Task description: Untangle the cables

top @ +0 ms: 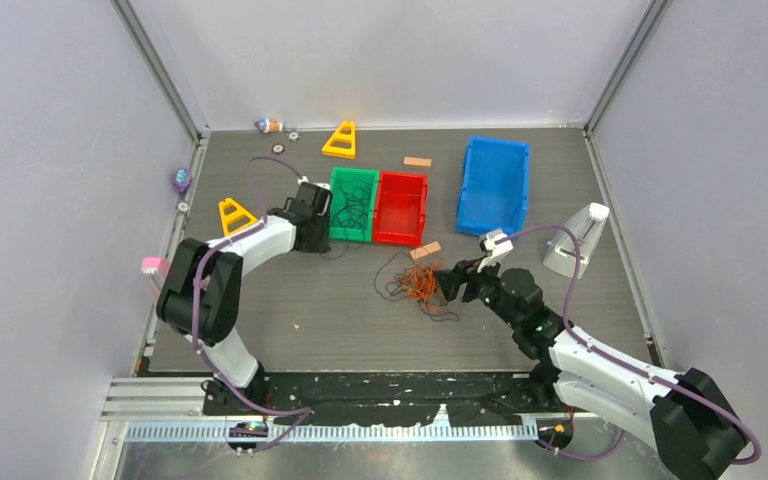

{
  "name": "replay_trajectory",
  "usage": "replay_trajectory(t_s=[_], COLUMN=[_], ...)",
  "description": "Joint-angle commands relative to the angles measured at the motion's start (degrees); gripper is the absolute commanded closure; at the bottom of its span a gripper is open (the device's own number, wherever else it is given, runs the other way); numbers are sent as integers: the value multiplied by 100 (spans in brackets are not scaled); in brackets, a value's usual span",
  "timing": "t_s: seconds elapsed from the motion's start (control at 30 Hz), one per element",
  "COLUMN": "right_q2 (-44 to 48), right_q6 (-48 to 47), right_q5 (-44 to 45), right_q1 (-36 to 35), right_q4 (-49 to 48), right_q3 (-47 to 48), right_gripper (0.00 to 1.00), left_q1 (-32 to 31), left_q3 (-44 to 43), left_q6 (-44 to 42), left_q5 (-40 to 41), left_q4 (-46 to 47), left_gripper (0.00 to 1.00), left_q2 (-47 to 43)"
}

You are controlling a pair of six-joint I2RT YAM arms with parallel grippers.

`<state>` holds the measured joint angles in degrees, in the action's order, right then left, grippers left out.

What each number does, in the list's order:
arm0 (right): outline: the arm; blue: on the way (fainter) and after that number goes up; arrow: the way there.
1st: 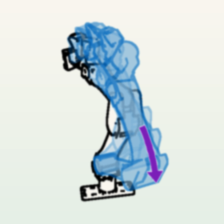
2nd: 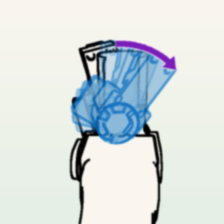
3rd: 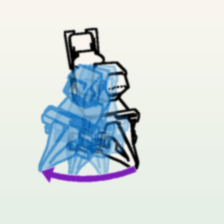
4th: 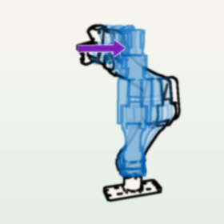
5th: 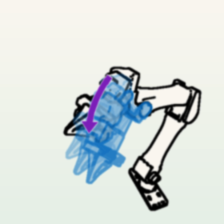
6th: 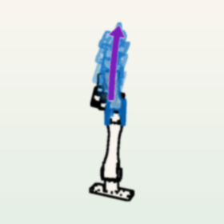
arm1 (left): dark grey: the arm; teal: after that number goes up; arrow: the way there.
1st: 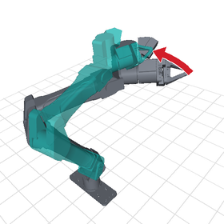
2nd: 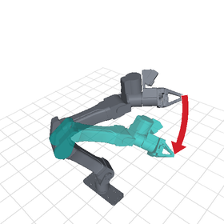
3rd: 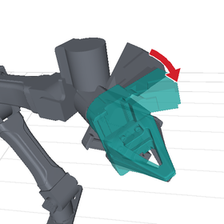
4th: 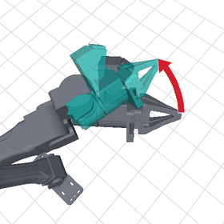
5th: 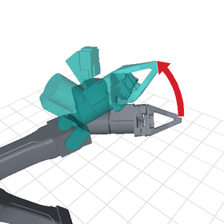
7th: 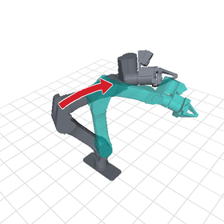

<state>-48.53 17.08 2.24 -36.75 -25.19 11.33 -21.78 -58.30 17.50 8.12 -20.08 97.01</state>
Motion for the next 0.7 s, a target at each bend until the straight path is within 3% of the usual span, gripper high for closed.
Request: replay_trajectory(t_s=[0.0, 0.27, 0.43, 0.67], right_q2=[119, 105, 88, 108], right_q6=[-29, -25, -27, -40], right_q5=[116, 176, 227, 295], right_q1=[5, 2, 1, 0], right_q4=[-204, -205, -197, -179], right_q3=[-17, -9, -7, -8], right_gripper=[32, 34, 34, 35], left_q1=[95, 69, -1, -156], left_q3=[-149, -115, -897, -2506], left_q6=[88, 28, -109, -291], left_q5=[60, 177, 495, 684], left_q4=[-14, -225, -778, -1487], left_gripper=[99, 100, 100, 100], left_q2=[-45, -813, -659, 305])
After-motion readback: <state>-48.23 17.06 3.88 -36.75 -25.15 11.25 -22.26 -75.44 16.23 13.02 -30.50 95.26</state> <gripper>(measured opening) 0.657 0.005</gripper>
